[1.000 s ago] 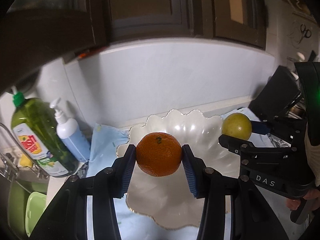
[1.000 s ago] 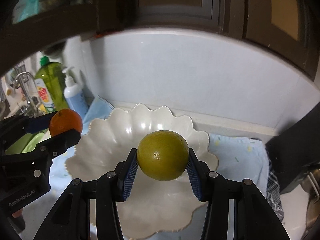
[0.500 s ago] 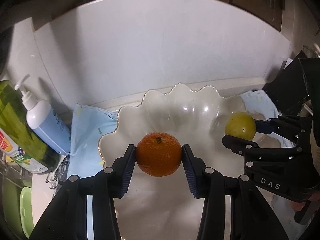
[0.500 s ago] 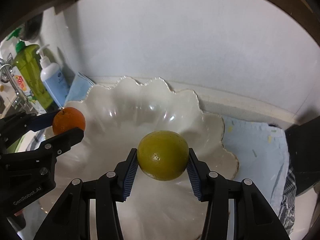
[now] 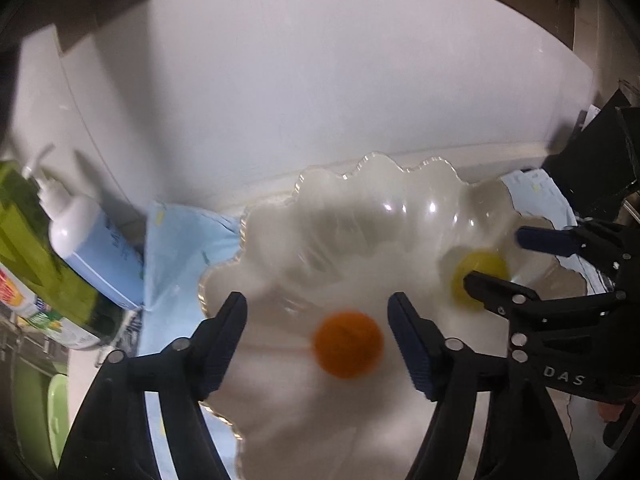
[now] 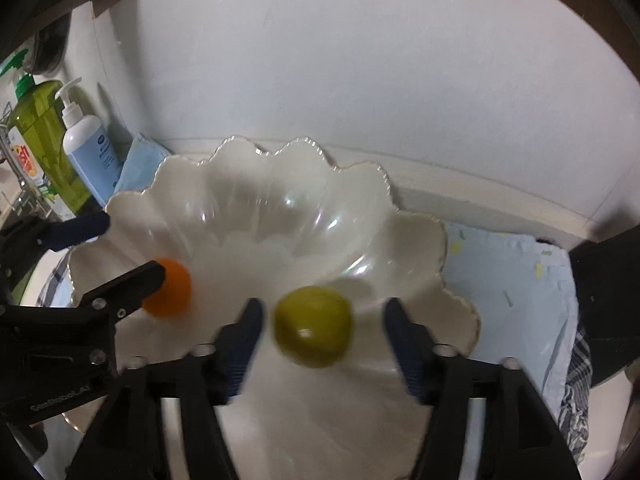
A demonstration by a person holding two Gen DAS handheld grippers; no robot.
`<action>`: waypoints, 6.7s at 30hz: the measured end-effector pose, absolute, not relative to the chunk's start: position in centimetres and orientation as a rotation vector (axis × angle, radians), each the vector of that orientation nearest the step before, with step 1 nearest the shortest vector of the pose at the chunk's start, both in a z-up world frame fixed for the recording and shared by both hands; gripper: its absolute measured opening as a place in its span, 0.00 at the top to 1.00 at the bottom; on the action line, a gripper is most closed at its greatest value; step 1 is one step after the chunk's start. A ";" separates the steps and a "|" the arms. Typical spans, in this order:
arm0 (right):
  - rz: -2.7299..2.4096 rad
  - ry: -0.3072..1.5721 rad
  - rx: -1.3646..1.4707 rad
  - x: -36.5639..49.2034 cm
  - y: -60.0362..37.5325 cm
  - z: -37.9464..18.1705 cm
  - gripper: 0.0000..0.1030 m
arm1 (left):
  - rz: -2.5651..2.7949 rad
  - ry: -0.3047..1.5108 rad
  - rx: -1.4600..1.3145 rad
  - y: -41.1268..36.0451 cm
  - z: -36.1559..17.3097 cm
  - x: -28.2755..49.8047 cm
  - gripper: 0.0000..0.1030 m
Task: Organize fruits
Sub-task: 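Open both tools to drop the orange and lime into the white bowl, then move both tools back over the remaining fruits on the cloth, then grasp the small brown fruit with the left tool while the right tool grasps a dark plum, then carry the brown fruit and dark plum with both tools over the bowl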
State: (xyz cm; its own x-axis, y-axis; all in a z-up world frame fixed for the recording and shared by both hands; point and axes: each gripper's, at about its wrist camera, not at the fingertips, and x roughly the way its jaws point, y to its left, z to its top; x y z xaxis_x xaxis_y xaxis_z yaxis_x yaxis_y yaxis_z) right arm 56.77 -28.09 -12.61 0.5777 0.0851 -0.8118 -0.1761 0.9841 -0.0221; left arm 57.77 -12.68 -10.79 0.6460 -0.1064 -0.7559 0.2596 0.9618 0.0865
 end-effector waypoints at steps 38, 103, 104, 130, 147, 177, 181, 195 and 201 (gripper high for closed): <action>0.099 0.541 -0.124 37.0 -26.5 -0.4 0.19 | -0.112 0.449 0.134 -7.0 1.2 37.5 0.00; 0.268 0.887 -0.113 27.8 -26.1 -14.5 0.46 | -0.283 0.839 0.195 -10.7 -14.1 28.3 0.24; 0.269 0.892 -0.110 27.8 -26.1 -14.7 0.46 | -0.287 0.849 0.188 -10.8 -14.3 28.5 0.25; 0.287 0.960 -0.096 29.0 -25.8 -17.1 0.71 | -0.347 0.948 0.172 -12.1 -17.3 30.3 0.71; 0.304 0.900 -0.083 28.4 -26.1 -14.8 0.71 | -0.339 0.886 0.147 -11.8 -14.6 29.8 0.74; 0.271 0.623 -0.027 31.4 -27.1 -5.7 0.71 | -0.251 0.595 0.134 -11.5 -4.1 31.8 0.73; 0.266 0.587 -0.015 32.4 -27.4 -4.5 0.71 | -0.238 0.554 0.131 -11.6 -2.9 32.7 0.73; 0.225 0.532 -0.026 36.5 -28.3 -2.2 0.71 | -0.244 0.507 0.149 -13.7 -0.4 37.3 0.73; 0.194 0.534 -0.037 39.3 -28.9 -1.6 0.71 | -0.249 0.519 0.156 -14.5 0.1 40.3 0.73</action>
